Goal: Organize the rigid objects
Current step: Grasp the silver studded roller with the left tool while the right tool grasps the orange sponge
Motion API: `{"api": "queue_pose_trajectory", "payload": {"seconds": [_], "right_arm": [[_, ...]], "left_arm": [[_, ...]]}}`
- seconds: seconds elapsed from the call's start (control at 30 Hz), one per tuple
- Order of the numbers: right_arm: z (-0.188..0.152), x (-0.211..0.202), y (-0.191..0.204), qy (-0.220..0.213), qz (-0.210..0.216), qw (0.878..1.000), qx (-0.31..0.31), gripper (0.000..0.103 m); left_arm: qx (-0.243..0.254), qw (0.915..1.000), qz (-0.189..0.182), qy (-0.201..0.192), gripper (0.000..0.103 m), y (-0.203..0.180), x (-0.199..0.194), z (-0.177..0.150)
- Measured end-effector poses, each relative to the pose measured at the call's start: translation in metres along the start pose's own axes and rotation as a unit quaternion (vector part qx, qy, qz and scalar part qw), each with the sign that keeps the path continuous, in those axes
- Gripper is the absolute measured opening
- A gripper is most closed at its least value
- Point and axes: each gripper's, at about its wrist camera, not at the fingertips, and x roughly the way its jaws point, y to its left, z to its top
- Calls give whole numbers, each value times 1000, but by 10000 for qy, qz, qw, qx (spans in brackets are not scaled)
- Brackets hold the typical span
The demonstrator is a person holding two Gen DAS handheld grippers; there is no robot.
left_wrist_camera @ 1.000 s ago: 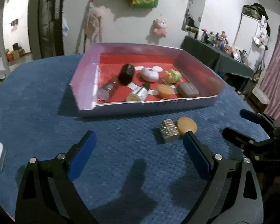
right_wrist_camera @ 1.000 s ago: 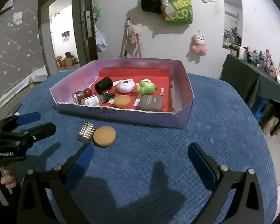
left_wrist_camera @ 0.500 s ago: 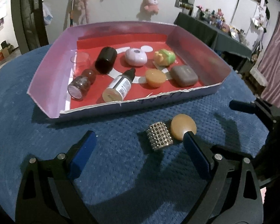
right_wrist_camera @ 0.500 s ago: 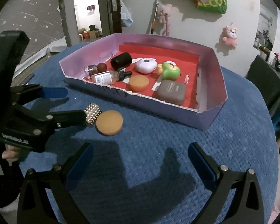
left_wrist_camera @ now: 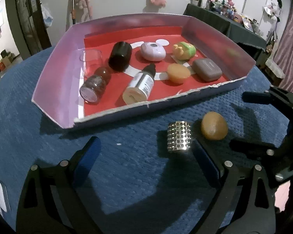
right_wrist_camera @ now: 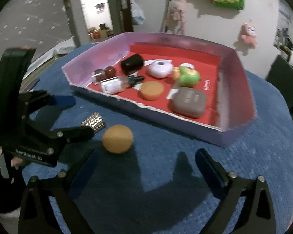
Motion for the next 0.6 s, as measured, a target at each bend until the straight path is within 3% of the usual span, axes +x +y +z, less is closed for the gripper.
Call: {"api": "queue_pose_trajectory", "payload": {"seconds": [0.13,0.33,0.53,0.6], "right_arm": [[6,14,8,182,-58,9993,-318,85],[7,25,19,322,-30,9977,-592,75],[9,25,27,227,68,9968,-761,56],[10,26,31,171,89,9963,-842,41]], "left_arm": [[81,10000,-47,-30,93,2,0,5],[146,9991,-386,107,74,1,7,7],[168,9975,-665,141,48,-2,8,10],[145,9957,-902,181,31,-2,8,11]]}}
